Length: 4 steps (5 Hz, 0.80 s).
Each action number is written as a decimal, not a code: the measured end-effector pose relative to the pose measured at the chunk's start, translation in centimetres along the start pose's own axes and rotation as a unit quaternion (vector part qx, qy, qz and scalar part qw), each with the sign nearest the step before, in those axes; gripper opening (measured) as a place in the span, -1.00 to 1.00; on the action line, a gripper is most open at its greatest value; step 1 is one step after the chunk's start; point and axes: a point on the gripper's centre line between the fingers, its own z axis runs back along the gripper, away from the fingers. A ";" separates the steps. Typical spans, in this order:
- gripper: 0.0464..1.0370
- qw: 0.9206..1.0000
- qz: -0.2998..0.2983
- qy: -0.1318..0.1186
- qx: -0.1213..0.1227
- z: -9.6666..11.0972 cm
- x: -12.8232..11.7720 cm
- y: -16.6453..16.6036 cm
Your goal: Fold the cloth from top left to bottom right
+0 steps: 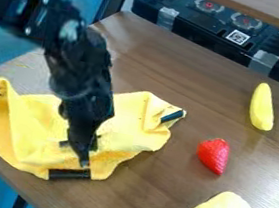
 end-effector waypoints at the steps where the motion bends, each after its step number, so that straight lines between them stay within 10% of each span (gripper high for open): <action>1: 0.52 0.997 0.016 0.015 -0.073 -0.1 0.4 1.0; 3: 0.92 0.989 0.021 0.022 -0.144 1.6 0.7 2.8; 4: 0.92 0.991 0.066 0.004 -0.114 4.1 -0.3 5.4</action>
